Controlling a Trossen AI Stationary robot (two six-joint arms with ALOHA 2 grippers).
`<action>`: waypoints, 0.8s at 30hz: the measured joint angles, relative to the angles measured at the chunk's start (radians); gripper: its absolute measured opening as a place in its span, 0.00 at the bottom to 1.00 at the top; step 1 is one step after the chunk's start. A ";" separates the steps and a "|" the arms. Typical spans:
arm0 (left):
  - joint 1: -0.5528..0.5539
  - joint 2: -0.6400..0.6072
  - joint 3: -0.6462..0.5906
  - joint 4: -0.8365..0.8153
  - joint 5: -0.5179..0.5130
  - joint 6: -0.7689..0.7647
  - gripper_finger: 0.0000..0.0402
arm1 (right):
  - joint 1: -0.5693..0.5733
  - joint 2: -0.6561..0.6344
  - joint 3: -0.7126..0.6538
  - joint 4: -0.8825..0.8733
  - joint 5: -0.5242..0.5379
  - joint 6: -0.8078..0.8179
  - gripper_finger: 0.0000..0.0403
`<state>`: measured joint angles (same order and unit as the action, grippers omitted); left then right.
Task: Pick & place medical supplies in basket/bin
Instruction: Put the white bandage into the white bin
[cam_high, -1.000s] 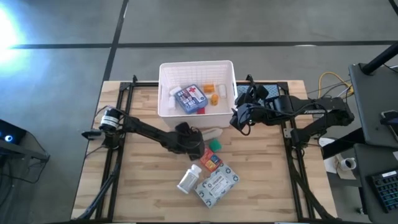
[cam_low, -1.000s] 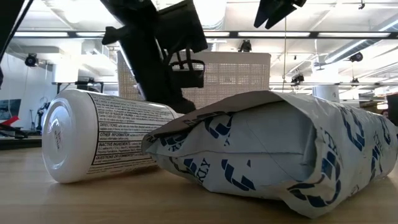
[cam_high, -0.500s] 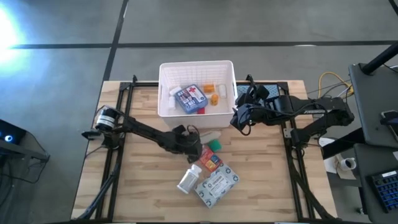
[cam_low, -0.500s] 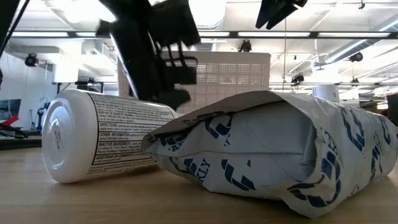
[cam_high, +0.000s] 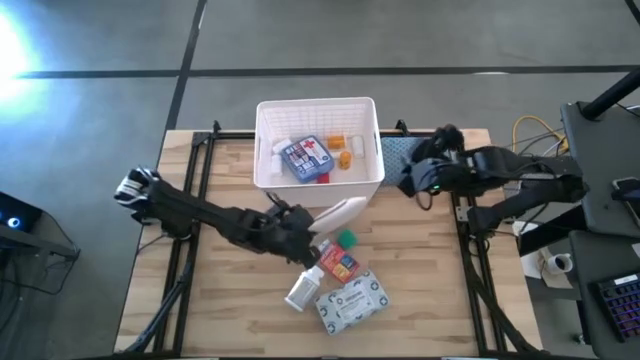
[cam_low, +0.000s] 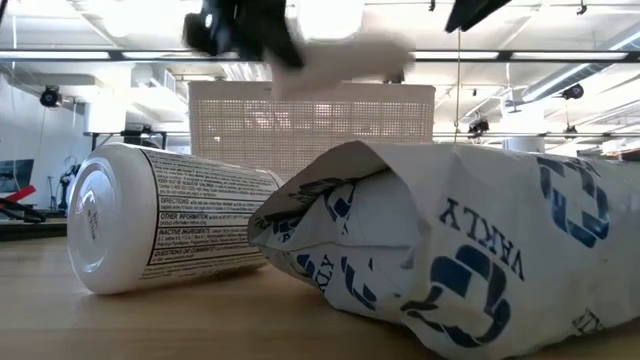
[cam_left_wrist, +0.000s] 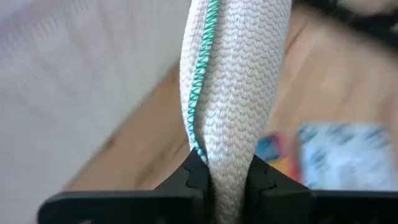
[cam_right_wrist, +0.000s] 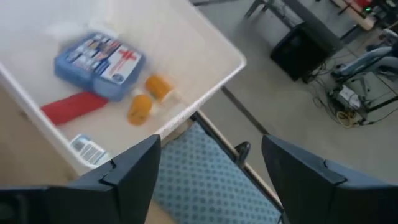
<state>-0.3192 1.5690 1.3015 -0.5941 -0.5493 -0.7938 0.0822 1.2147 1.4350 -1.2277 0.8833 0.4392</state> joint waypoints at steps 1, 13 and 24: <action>-0.004 -0.015 0.031 0.001 -0.015 0.019 0.04 | 0.000 -0.025 -0.009 0.000 0.008 0.004 0.66; 0.208 -0.055 0.429 -0.102 -0.176 0.545 0.05 | 0.000 -0.270 -0.174 0.098 -0.021 0.076 0.65; 0.535 -0.054 0.323 -0.158 -0.061 0.596 0.29 | 0.029 -0.282 -0.366 0.329 -0.288 0.067 0.67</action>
<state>0.2157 1.5154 1.6247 -0.7524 -0.6106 -0.1978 0.1107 0.9325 1.0691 -0.8988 0.5948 0.5061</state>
